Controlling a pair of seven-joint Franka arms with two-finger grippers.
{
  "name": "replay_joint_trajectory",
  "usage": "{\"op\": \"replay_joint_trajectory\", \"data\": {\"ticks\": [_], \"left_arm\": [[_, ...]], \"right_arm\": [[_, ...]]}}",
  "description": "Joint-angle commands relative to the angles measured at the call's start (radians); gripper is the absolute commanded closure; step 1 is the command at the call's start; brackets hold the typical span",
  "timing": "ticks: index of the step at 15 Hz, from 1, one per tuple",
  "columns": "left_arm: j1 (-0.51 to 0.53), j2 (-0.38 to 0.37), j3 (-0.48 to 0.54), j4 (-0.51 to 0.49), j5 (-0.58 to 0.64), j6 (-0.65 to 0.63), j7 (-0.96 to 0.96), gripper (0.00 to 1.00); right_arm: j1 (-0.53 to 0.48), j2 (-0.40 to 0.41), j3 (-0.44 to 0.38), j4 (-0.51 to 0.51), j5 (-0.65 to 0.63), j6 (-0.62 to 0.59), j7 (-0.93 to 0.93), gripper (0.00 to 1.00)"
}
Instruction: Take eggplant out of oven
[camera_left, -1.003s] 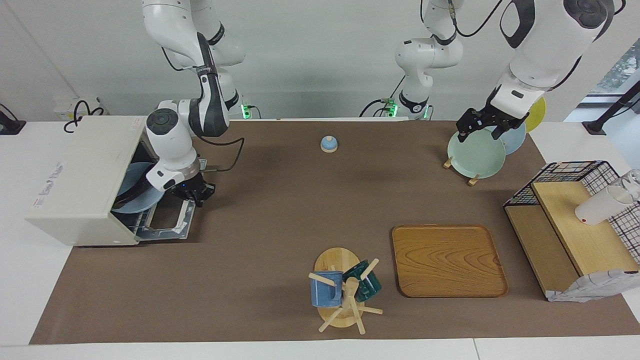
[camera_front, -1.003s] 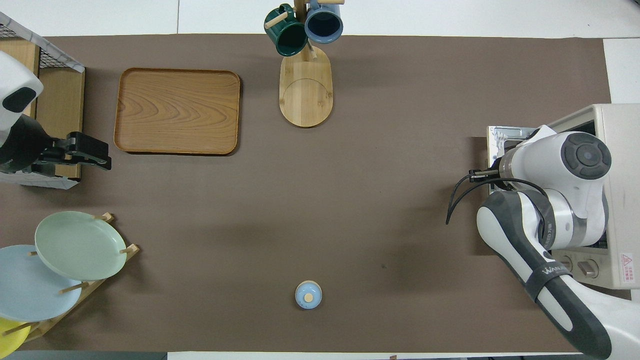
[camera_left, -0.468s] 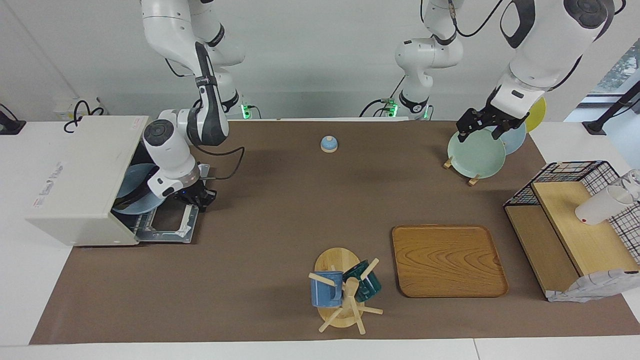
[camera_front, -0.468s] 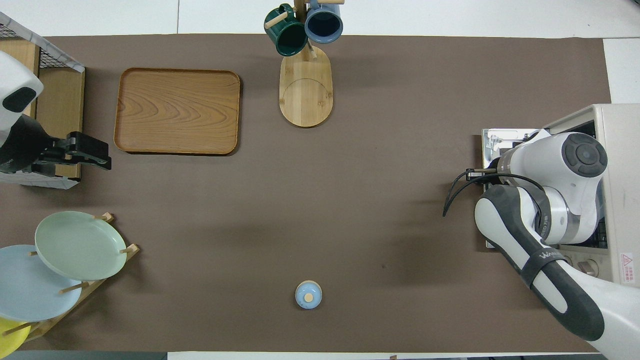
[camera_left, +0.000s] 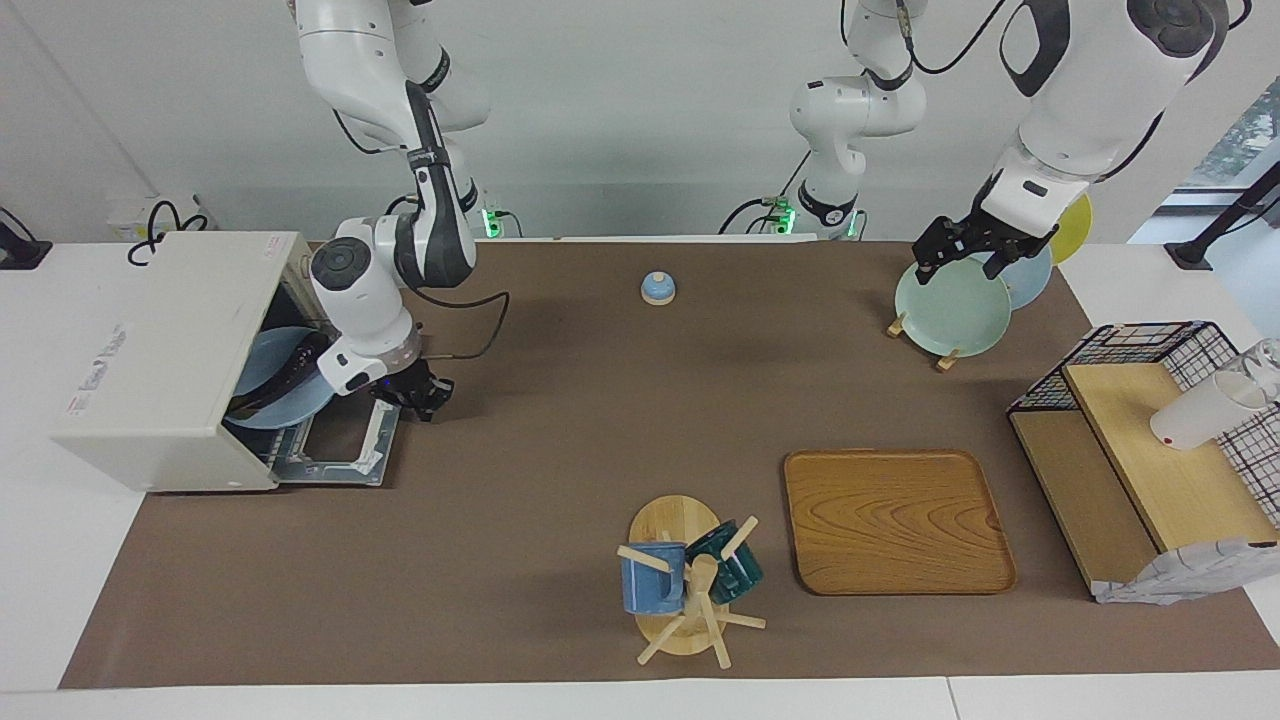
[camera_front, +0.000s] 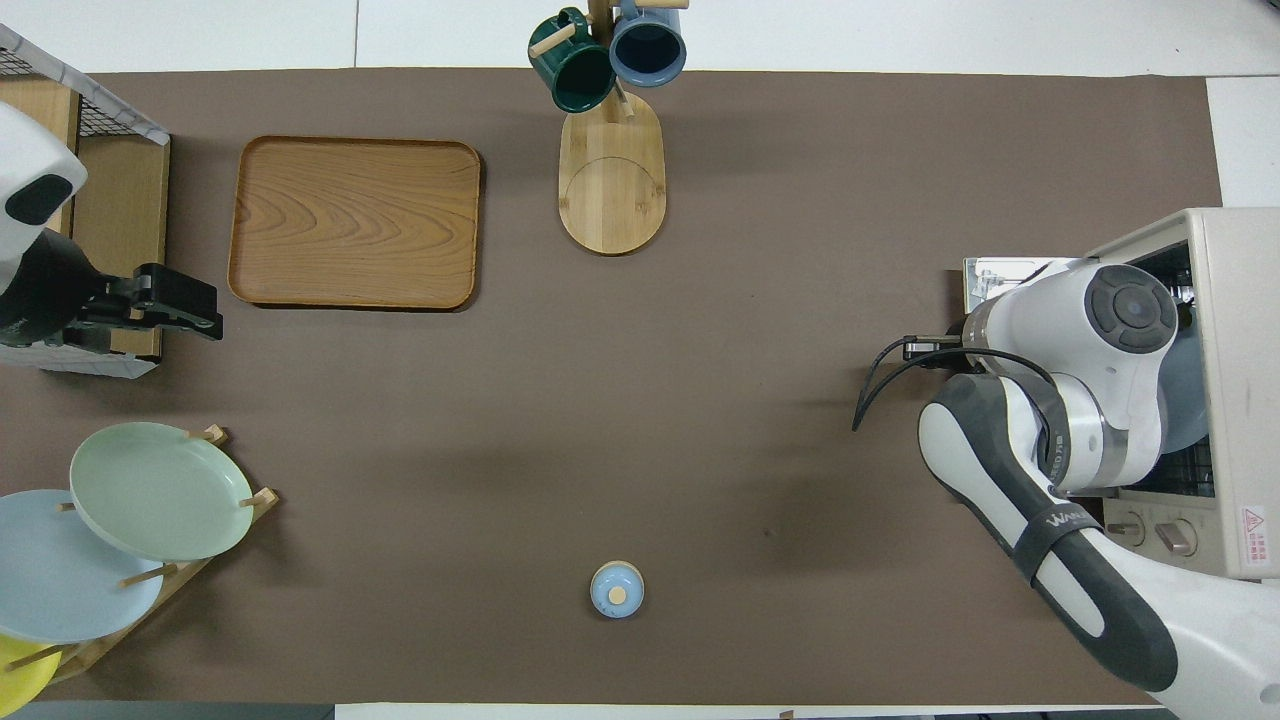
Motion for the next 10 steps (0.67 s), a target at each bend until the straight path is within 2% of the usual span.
{"op": "replay_joint_trajectory", "data": {"ticks": [1, 2, 3, 4, 7, 10], "left_arm": [[0.011, -0.005, -0.005, 0.012, -0.010, -0.012, -0.005, 0.00], [0.011, -0.005, -0.005, 0.012, -0.010, -0.011, -0.005, 0.00], [0.013, -0.005, -0.005, 0.012, -0.010, -0.011, -0.006, 0.00], [0.013, -0.005, -0.005, 0.012, -0.010, -0.011, -0.005, 0.00], [0.013, -0.005, -0.005, 0.012, -0.010, -0.011, -0.005, 0.00], [0.011, -0.005, -0.005, 0.012, -0.010, -0.009, -0.008, 0.00]], "right_arm": [[-0.008, -0.011, -0.010, 0.065, 0.019, -0.102, 0.003, 1.00], [-0.011, -0.018, -0.011, 0.105, 0.018, -0.168, 0.003, 1.00], [-0.013, -0.022, -0.016, 0.155, 0.007, -0.246, 0.003, 0.70], [-0.017, -0.031, -0.020, 0.192, 0.001, -0.306, 0.002, 0.59], [-0.072, -0.076, -0.017, 0.225, -0.121, -0.381, -0.012, 0.58], [-0.137, -0.088, -0.019, 0.222, -0.137, -0.415, -0.073, 0.58]]}}
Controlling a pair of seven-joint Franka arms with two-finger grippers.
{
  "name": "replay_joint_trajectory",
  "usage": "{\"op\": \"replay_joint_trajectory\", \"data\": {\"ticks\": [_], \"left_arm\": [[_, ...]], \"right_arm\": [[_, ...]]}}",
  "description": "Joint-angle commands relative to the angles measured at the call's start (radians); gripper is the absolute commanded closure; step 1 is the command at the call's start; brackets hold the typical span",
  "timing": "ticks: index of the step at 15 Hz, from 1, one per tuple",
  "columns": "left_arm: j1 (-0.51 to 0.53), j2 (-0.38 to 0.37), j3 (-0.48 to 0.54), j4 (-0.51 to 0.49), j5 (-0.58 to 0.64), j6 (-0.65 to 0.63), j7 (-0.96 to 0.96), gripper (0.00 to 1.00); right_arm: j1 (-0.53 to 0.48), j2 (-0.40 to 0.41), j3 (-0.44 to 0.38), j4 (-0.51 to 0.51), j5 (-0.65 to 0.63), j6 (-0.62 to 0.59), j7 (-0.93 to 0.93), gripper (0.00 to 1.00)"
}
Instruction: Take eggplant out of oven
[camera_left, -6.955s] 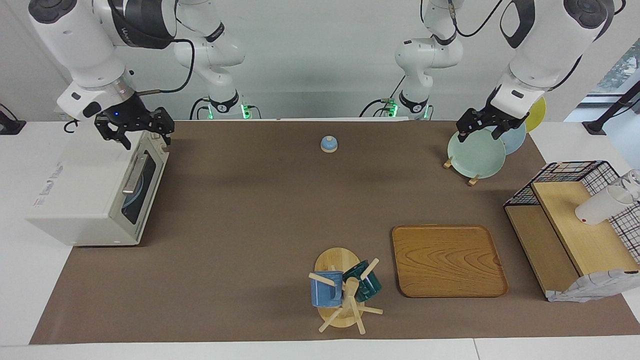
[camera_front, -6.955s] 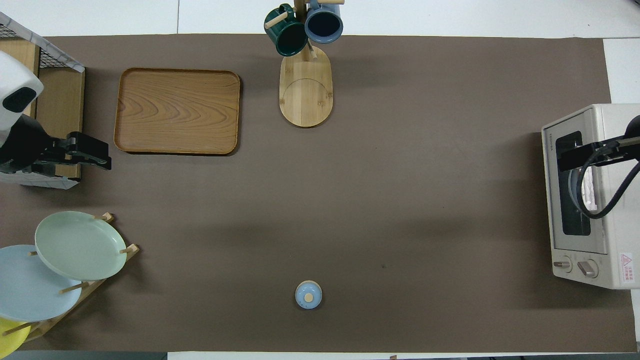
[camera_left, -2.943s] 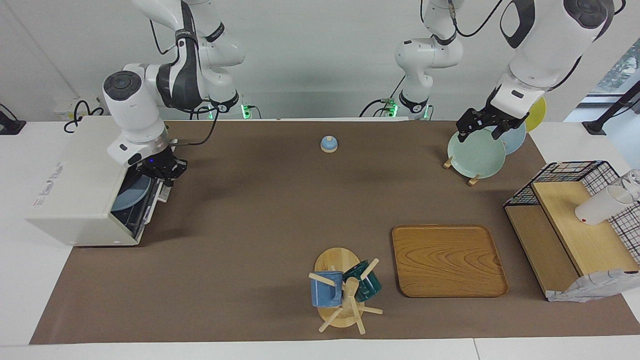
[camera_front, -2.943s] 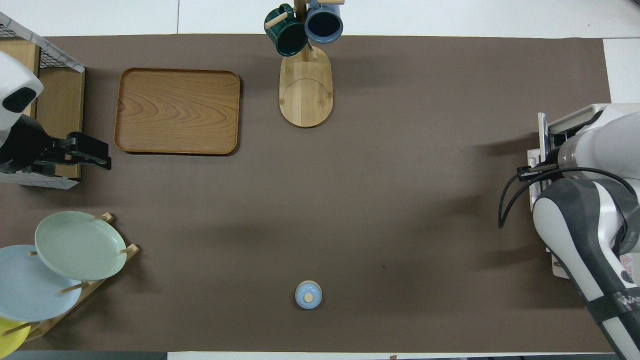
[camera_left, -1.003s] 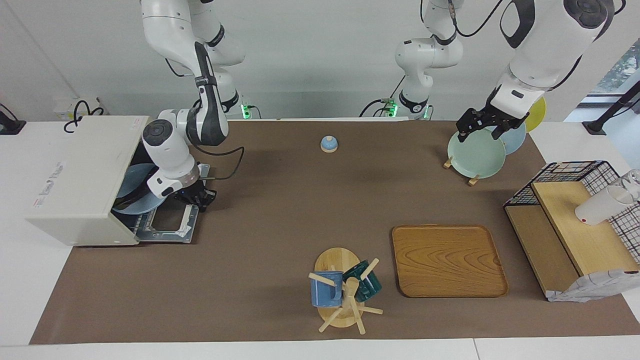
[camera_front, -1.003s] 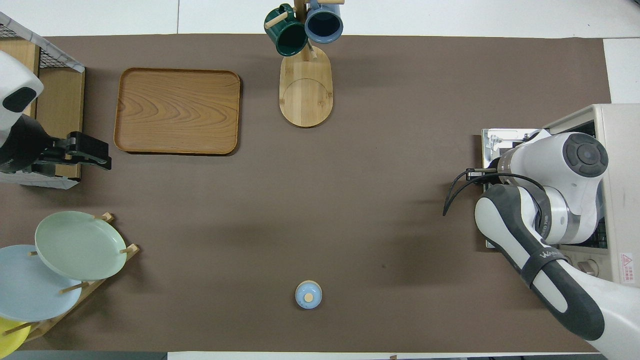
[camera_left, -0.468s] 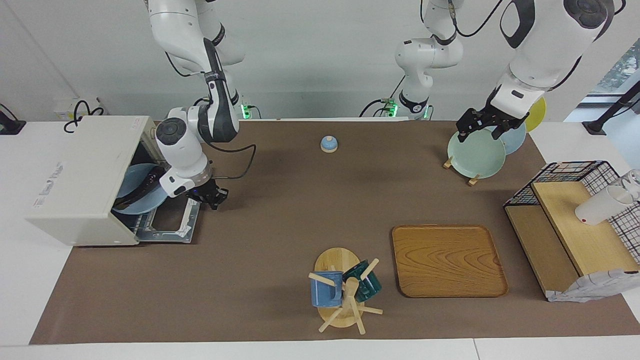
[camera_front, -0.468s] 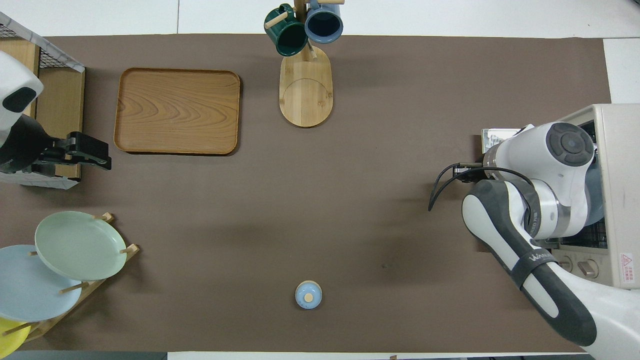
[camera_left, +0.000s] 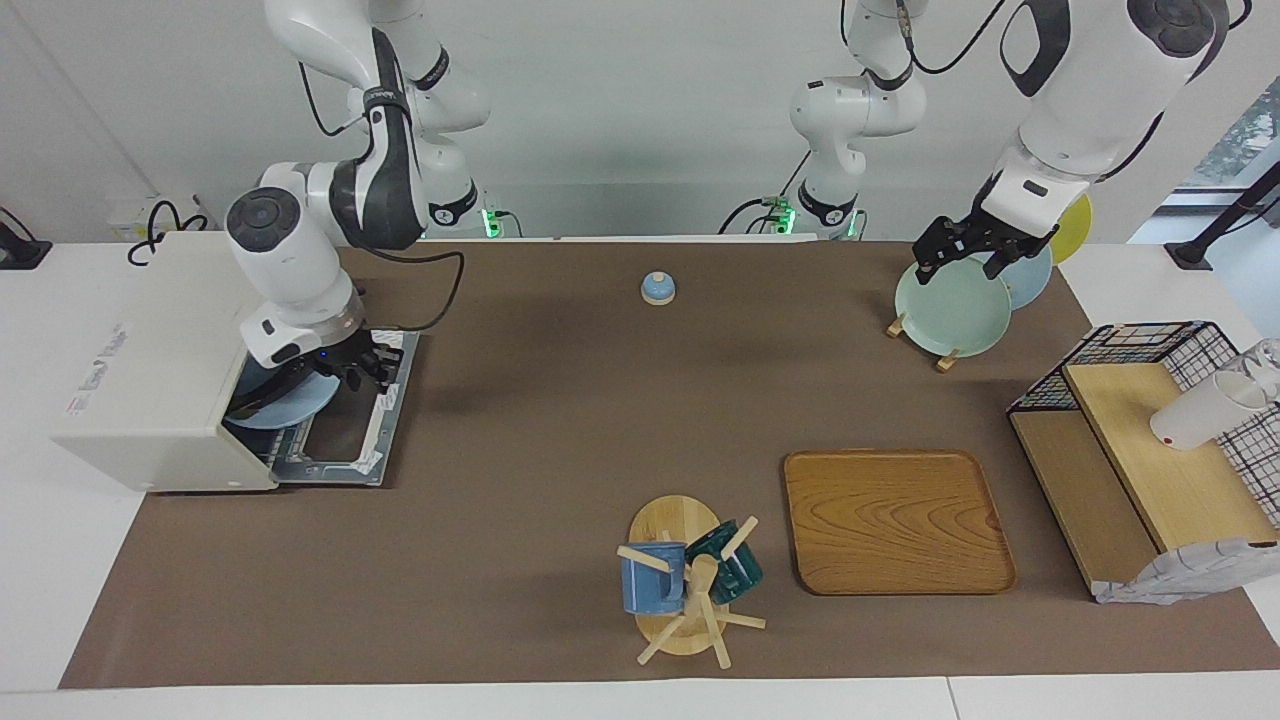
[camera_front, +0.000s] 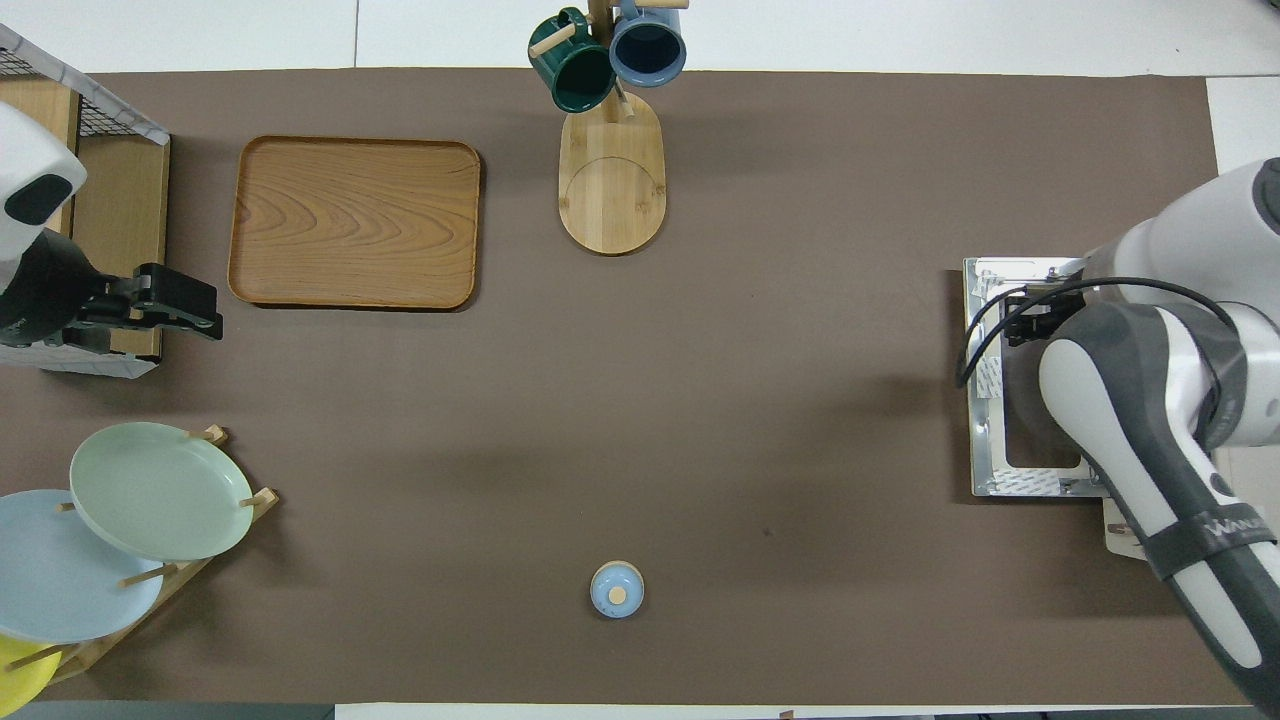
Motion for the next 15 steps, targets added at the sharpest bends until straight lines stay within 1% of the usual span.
{"op": "replay_joint_trajectory", "data": {"ticks": [1, 3, 5, 9, 12, 15], "left_arm": [[0.011, -0.005, -0.005, 0.012, -0.010, -0.008, -0.008, 0.00], [0.011, -0.005, -0.005, 0.012, -0.010, -0.008, -0.006, 0.00], [0.011, -0.005, -0.004, 0.012, -0.008, -0.006, -0.006, 0.00], [0.013, -0.005, -0.005, 0.012, -0.008, -0.004, -0.006, 0.00], [0.011, -0.005, -0.005, 0.012, -0.007, -0.004, -0.008, 0.00], [0.011, -0.004, -0.005, 0.012, -0.002, -0.003, -0.008, 0.00]], "right_arm": [[-0.057, -0.007, 0.006, -0.015, -0.014, -0.010, -0.056, 0.58], [-0.059, -0.018, 0.006, -0.041, -0.014, 0.001, -0.054, 0.60], [-0.059, -0.019, 0.007, -0.044, -0.014, 0.007, -0.056, 0.61], [-0.059, -0.019, 0.007, -0.067, -0.014, 0.076, -0.064, 0.63], [-0.060, -0.033, 0.007, -0.133, -0.014, 0.157, -0.064, 0.67], [-0.063, -0.033, 0.007, -0.150, -0.014, 0.179, -0.065, 0.67]]}}
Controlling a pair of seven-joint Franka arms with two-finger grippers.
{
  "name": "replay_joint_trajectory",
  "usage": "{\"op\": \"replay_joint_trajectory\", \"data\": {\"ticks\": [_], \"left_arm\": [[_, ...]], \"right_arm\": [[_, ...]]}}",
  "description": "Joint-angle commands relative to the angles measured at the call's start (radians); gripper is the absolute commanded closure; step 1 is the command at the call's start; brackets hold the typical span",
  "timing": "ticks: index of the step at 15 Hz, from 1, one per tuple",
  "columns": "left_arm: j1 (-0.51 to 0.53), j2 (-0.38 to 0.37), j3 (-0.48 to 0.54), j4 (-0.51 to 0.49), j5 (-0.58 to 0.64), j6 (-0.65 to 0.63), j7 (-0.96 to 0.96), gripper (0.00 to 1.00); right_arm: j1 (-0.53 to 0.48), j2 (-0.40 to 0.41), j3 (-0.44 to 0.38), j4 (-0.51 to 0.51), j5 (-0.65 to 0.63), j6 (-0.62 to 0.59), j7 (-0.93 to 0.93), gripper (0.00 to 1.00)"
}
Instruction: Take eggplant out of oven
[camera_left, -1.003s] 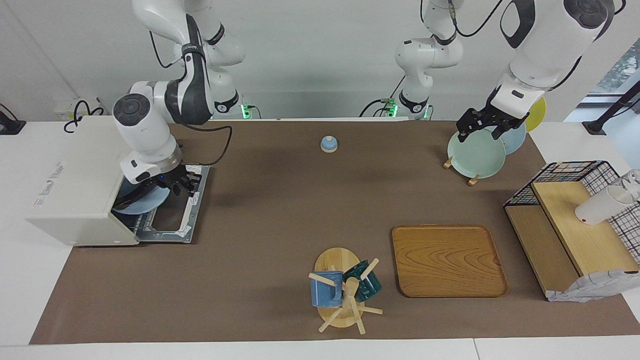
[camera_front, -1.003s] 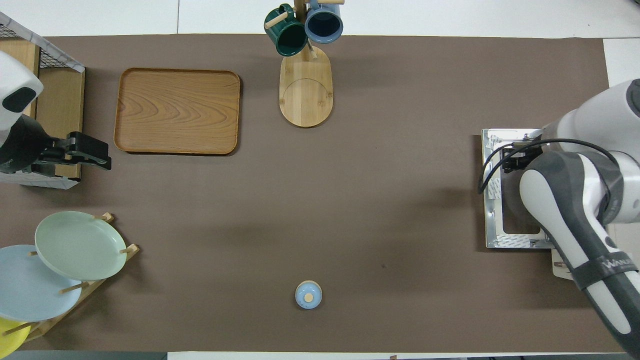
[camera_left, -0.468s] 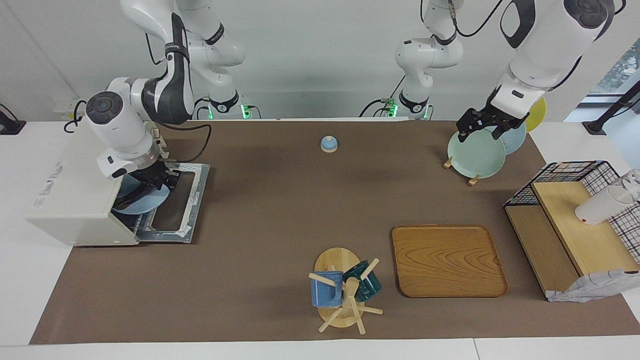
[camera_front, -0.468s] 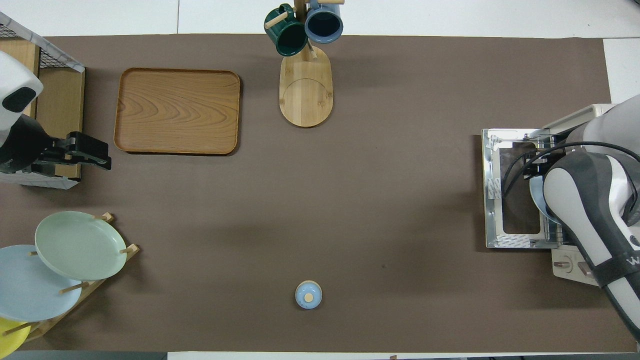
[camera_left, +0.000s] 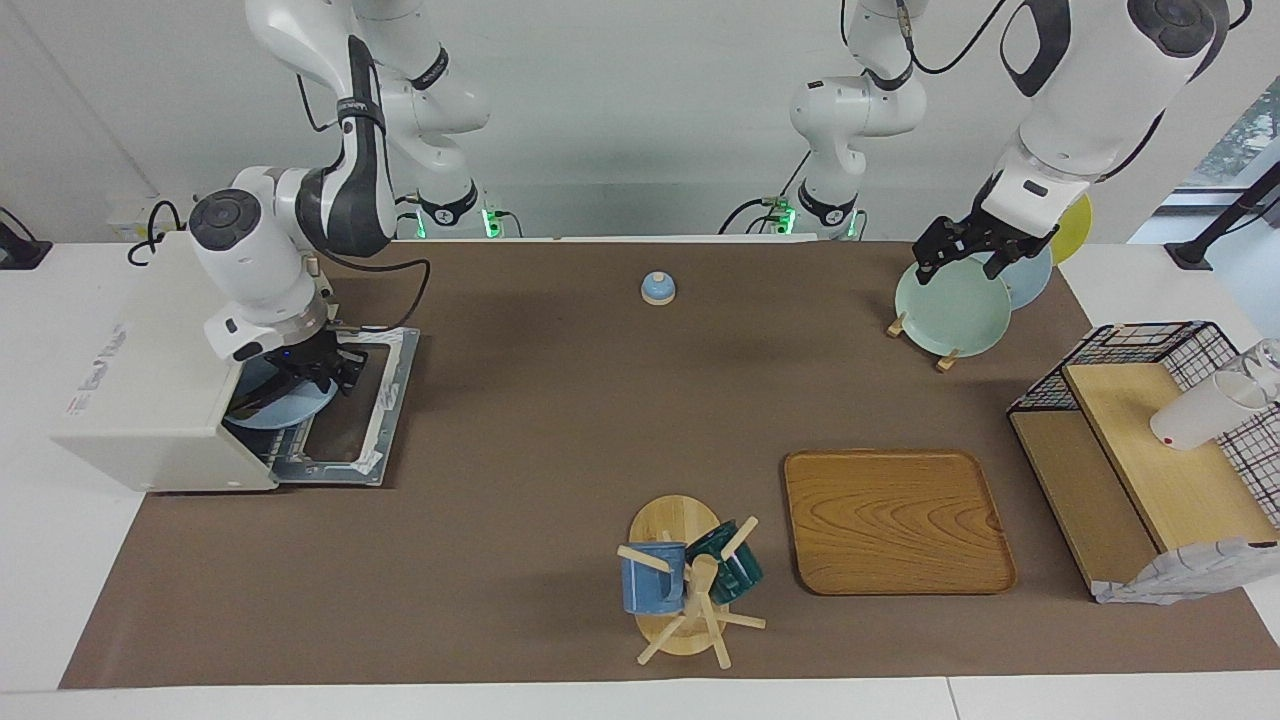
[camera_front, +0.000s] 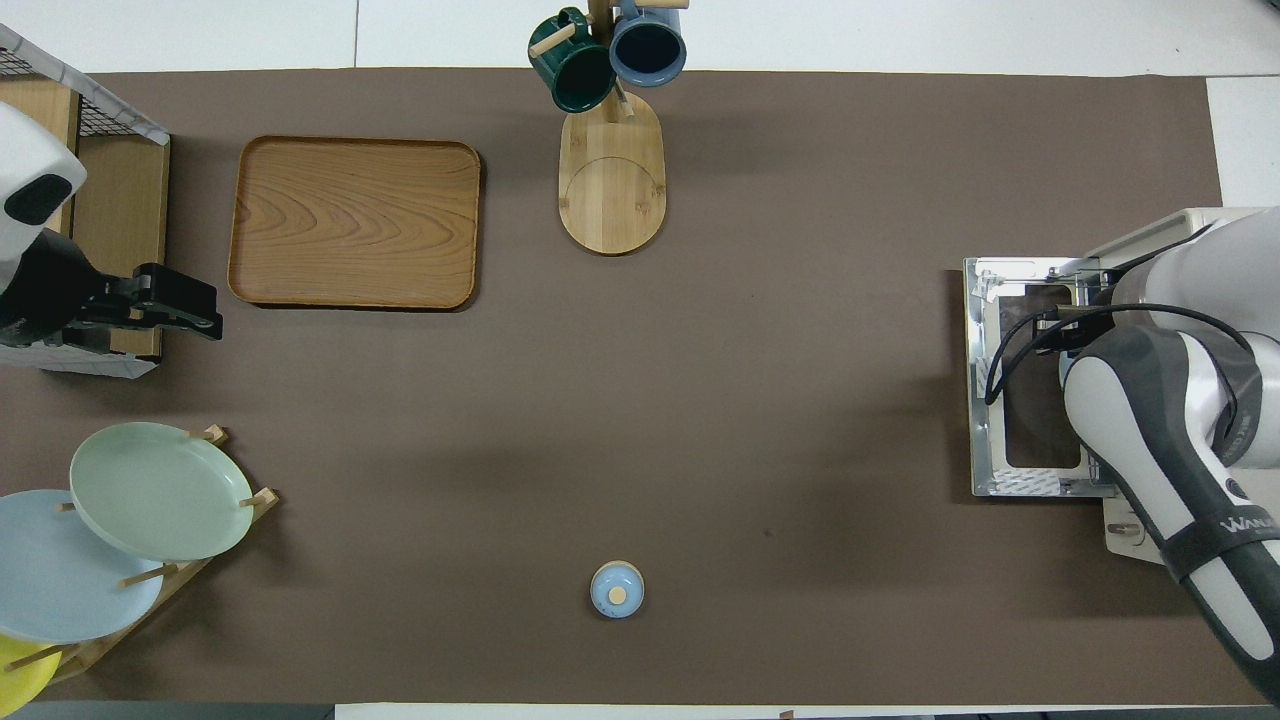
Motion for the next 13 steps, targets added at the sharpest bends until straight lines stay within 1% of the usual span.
{"op": "replay_joint_trajectory", "data": {"ticks": [1, 5, 8, 11, 12, 13], "left_arm": [[0.011, -0.004, -0.004, 0.013, -0.002, -0.003, -0.008, 0.00], [0.011, -0.004, -0.005, 0.012, -0.002, 0.022, -0.008, 0.00], [0.011, -0.004, -0.005, 0.012, -0.002, 0.022, -0.008, 0.00], [0.011, -0.004, -0.005, 0.012, -0.002, 0.034, -0.008, 0.00], [0.011, -0.004, -0.005, 0.012, -0.002, 0.040, -0.006, 0.00], [0.013, -0.002, -0.005, 0.010, -0.002, 0.040, -0.006, 0.00]], "right_arm": [[-0.009, -0.029, 0.004, -0.040, -0.013, 0.027, -0.021, 0.67], [-0.021, -0.031, 0.002, -0.048, -0.013, 0.028, -0.069, 0.67], [-0.035, -0.042, 0.002, -0.082, -0.013, 0.056, -0.072, 0.68], [-0.035, -0.043, 0.002, -0.091, -0.013, 0.067, -0.075, 0.72], [-0.037, -0.043, 0.002, -0.091, -0.013, 0.068, -0.075, 0.76], [-0.037, -0.043, 0.002, -0.094, -0.013, 0.070, -0.075, 0.78]]}}
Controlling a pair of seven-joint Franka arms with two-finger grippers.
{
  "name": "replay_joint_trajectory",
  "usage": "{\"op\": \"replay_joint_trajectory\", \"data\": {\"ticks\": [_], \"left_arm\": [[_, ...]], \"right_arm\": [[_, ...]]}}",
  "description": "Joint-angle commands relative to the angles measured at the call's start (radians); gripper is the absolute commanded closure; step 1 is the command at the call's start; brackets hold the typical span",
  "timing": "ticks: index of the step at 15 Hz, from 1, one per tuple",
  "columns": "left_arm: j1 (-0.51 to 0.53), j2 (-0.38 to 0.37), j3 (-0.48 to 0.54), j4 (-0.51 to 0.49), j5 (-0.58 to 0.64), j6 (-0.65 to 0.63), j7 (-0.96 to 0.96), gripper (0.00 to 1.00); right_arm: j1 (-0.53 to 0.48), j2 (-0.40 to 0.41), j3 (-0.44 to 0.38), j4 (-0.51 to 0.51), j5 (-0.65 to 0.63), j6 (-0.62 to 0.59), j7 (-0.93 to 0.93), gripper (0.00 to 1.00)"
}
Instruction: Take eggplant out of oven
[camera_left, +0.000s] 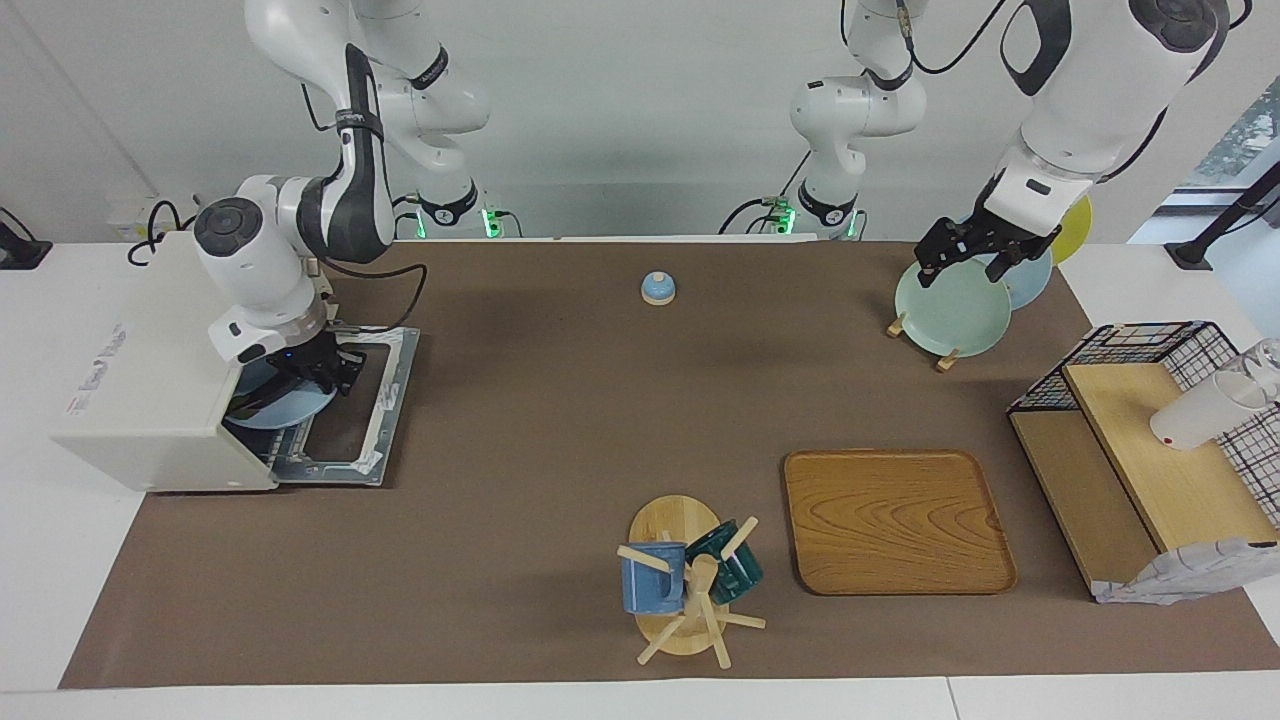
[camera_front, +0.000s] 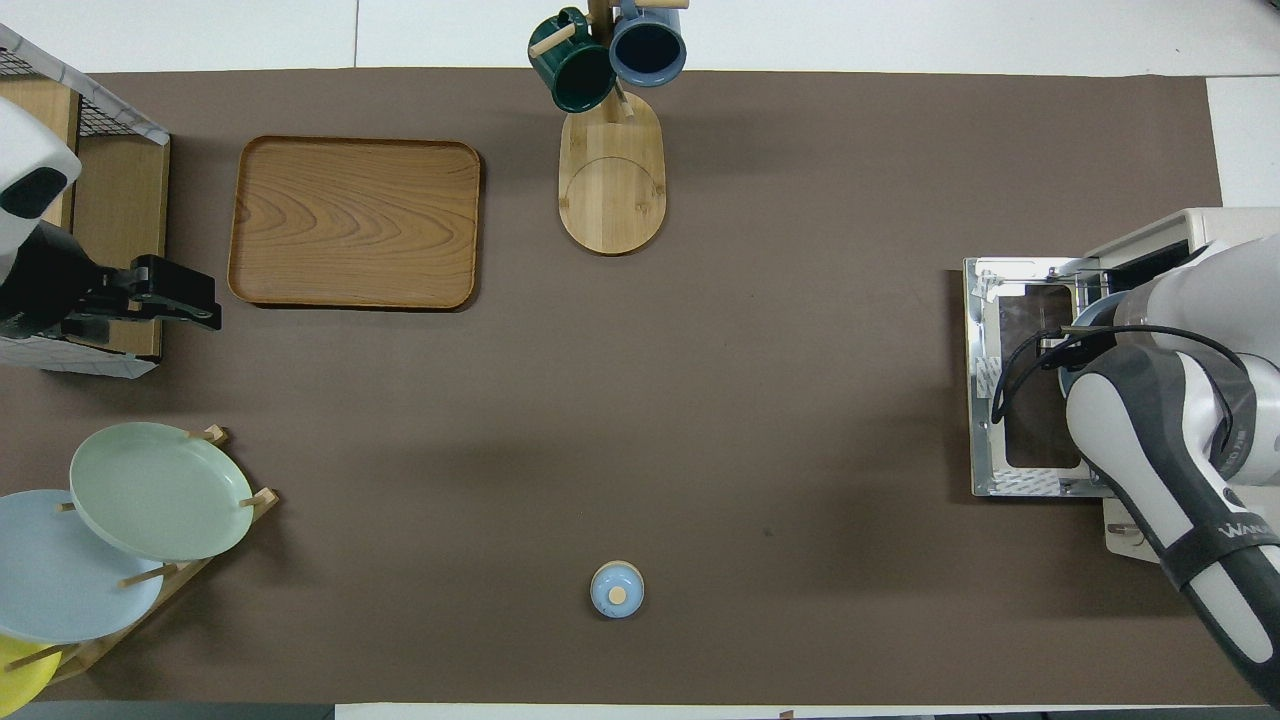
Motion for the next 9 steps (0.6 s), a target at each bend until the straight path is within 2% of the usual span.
{"op": "replay_joint_trajectory", "data": {"ticks": [1, 2, 3, 5, 9], "left_arm": [[0.011, -0.003, -0.006, 0.008, -0.002, 0.010, -0.008, 0.00], [0.013, -0.004, -0.006, 0.008, -0.002, 0.010, -0.008, 0.00], [0.013, -0.004, -0.006, 0.008, -0.002, 0.010, -0.008, 0.00], [0.013, -0.004, -0.006, 0.008, -0.002, 0.010, -0.008, 0.00], [0.013, -0.004, -0.006, 0.008, -0.002, 0.021, -0.005, 0.00]], "right_arm": [[-0.015, -0.037, 0.007, -0.040, -0.013, 0.024, -0.026, 0.81], [-0.015, -0.037, 0.007, -0.043, -0.013, 0.024, -0.035, 0.87], [-0.015, -0.038, 0.007, -0.045, -0.013, 0.024, -0.050, 1.00], [-0.013, -0.040, 0.007, -0.043, -0.013, 0.019, -0.105, 1.00], [0.019, -0.030, 0.021, -0.004, -0.013, -0.023, -0.102, 1.00]]}}
